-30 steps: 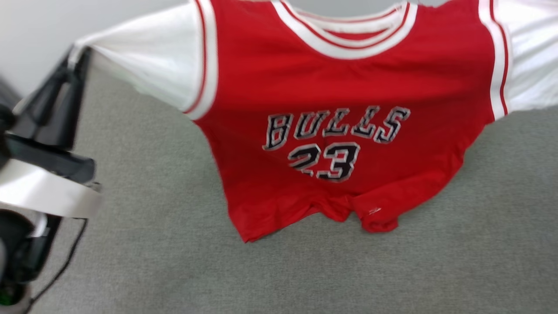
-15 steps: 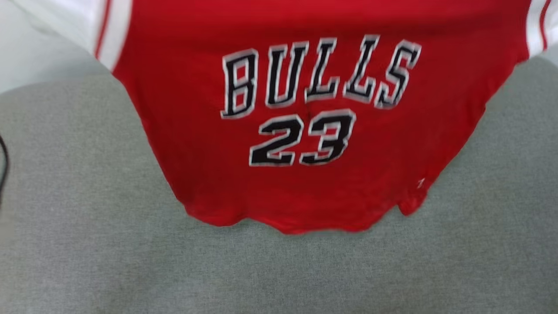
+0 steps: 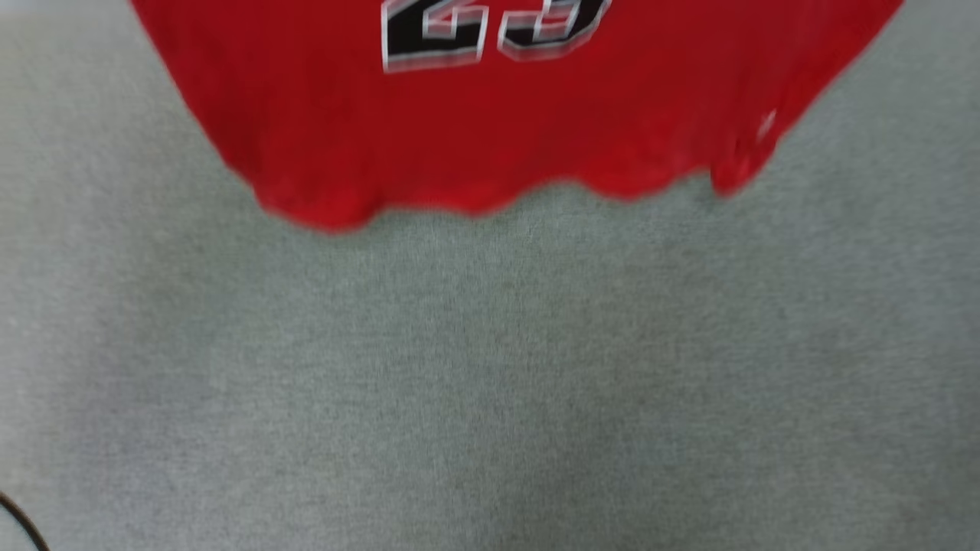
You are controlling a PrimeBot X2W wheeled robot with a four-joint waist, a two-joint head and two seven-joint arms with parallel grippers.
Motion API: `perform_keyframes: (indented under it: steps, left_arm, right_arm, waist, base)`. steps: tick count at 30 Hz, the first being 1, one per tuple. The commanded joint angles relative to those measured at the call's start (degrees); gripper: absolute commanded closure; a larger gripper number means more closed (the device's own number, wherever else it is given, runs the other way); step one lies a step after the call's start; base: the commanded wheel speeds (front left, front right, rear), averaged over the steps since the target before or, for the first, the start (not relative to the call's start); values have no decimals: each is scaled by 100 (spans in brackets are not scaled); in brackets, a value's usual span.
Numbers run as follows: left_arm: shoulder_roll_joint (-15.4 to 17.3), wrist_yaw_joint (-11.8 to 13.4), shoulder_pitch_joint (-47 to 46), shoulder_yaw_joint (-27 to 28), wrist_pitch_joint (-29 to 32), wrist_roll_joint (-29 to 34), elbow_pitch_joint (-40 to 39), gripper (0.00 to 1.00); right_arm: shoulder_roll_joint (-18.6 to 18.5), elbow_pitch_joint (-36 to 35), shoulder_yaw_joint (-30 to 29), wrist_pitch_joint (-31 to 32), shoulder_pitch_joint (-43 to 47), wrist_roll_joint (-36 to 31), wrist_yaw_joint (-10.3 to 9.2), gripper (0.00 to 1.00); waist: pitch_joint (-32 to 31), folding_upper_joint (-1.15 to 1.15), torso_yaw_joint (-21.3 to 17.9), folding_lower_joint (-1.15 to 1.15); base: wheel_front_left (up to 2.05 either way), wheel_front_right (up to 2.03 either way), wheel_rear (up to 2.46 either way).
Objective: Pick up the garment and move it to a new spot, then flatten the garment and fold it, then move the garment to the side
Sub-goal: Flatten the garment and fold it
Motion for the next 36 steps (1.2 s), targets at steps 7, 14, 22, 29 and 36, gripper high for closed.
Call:
perform_keyframes:
  steps: [7, 14, 22, 29, 36]
  left_arm:
    - [-406, -206, -1974, -498, -453, 388, 1503, 100]
    - [-854, -302, -3283, -732, -1031, 578, 2807, 100]
    - [-1283, -431, -3457, -980, -1722, 665, 3745, 100]
    - [-1630, -574, -2246, -1290, -2107, 685, 4034, 100]
    - [-1911, -613, -471, -1453, -2204, 653, 3886, 100]
  right_arm:
    - [9, 1128, 141, -460, -1537, -421, -8, 100]
    - [40, 2257, 392, -917, -2781, -812, -9, 100]
    - [216, 3069, 454, -1574, -3060, -1010, -8, 100]
    - [175, 3575, 821, -1913, -2137, -744, -8, 100]
    - [60, 3648, 1265, -2106, -552, -108, -7, 100]
  waist:
    - [1318, 0, 203, -1]
    - [1881, 0, 376, -1]
    - [2036, 0, 543, -1]
    - [1784, 0, 642, -1]
    - [1070, 0, 618, -1]
  base:
    - [0, 0, 0]
    - [0, 0, 0]
    - [0, 0, 0]
    - [0, 0, 0]
    - [0, 0, 0]
